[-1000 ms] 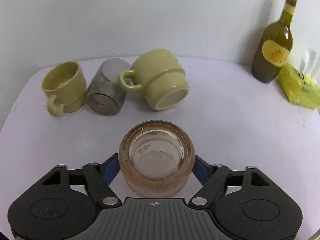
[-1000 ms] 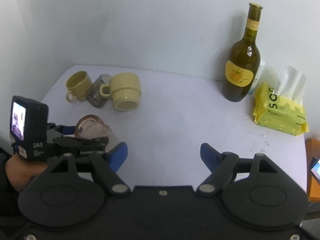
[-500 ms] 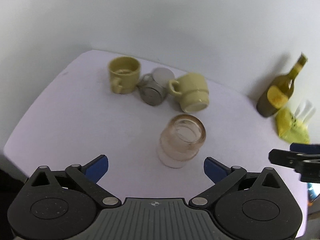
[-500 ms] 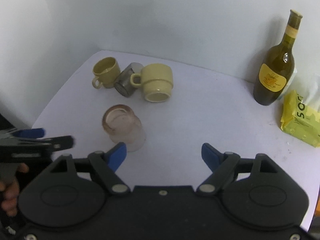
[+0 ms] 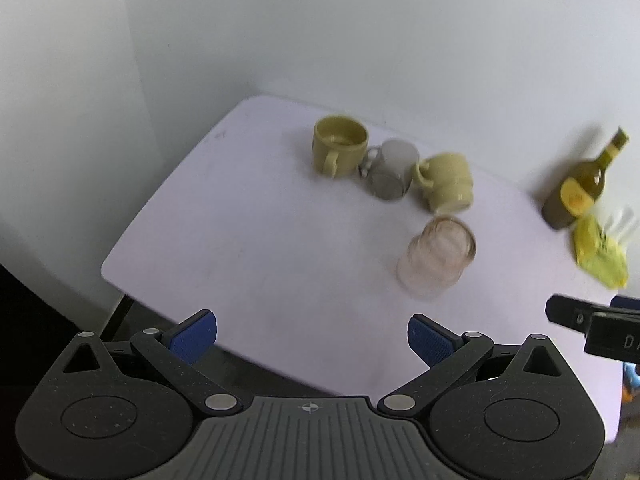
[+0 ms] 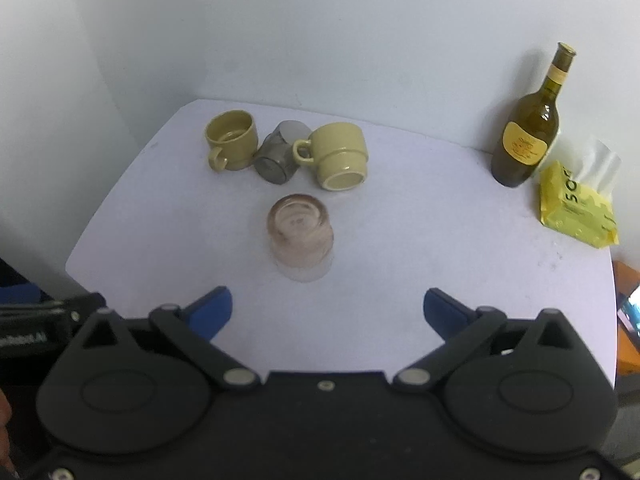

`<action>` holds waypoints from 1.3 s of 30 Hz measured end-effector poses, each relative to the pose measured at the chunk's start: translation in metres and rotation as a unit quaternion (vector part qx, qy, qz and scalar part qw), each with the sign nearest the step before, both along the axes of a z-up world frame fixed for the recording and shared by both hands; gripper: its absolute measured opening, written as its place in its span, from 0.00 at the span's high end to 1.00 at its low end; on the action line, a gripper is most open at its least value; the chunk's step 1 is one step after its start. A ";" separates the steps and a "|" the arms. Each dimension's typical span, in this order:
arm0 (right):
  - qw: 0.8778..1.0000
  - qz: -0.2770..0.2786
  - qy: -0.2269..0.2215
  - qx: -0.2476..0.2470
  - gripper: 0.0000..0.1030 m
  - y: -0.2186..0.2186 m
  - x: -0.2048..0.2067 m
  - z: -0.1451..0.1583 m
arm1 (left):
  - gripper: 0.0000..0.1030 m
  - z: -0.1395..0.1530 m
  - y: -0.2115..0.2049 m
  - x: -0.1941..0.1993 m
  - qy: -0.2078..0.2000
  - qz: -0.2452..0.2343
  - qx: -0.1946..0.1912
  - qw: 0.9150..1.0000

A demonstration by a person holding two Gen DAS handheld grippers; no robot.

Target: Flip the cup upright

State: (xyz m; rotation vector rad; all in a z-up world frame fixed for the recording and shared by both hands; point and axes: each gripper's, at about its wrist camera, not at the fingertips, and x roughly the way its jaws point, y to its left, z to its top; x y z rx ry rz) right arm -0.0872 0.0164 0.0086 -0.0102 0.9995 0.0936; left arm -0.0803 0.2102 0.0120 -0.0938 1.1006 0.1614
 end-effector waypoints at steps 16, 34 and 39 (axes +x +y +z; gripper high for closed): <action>0.999 -0.035 -0.006 -0.023 0.00 0.044 -0.038 0.004 | 0.00 0.003 0.017 -0.013 0.008 -0.039 0.021 0.999; 0.999 -0.023 -0.010 -0.025 0.00 0.063 -0.026 0.008 | 0.00 0.000 0.016 -0.003 0.004 -0.045 0.022 0.999; 0.999 -0.022 -0.010 -0.026 0.00 0.063 -0.025 0.007 | 0.00 0.000 0.016 -0.003 0.002 -0.044 0.021 0.999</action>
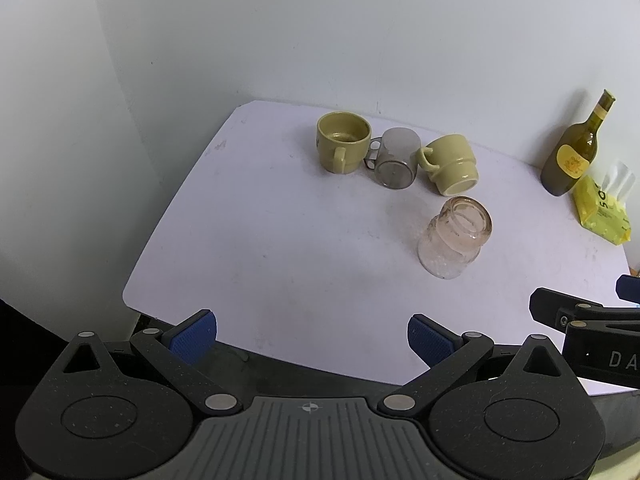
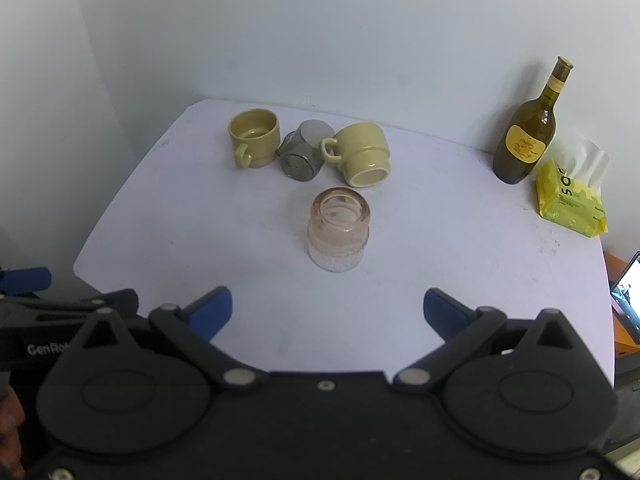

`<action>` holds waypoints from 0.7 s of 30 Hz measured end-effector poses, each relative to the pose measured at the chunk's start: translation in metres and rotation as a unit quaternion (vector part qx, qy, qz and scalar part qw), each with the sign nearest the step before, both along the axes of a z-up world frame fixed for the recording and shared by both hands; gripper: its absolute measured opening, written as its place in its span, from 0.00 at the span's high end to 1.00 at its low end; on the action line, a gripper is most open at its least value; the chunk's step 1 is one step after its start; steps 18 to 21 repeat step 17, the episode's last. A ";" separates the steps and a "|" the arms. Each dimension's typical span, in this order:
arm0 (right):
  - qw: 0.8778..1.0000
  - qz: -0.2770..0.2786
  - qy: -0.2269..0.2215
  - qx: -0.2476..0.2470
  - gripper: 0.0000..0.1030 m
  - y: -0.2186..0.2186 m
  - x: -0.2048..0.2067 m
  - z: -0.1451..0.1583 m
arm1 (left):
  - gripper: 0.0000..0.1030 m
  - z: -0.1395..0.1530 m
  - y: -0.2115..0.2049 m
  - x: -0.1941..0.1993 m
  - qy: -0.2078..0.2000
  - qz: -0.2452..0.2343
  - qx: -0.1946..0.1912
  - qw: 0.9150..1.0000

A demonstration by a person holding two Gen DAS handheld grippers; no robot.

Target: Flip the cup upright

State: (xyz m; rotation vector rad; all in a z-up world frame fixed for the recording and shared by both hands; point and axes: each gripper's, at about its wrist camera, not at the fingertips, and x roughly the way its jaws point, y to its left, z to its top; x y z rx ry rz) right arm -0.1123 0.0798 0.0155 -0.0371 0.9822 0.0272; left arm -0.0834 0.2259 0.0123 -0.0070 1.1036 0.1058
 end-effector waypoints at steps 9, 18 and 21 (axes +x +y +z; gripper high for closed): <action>1.000 -0.004 0.001 0.001 0.00 -0.002 -0.001 0.000 | 0.00 -0.002 -0.005 -0.005 0.002 -0.004 -0.003 1.000; 1.000 -0.010 0.005 0.004 0.00 -0.003 -0.006 -0.004 | 0.00 -0.003 -0.005 -0.008 0.002 -0.017 0.001 1.000; 1.000 -0.010 0.005 0.004 0.00 -0.003 -0.006 -0.004 | 0.00 -0.003 -0.005 -0.008 0.002 -0.017 0.001 1.000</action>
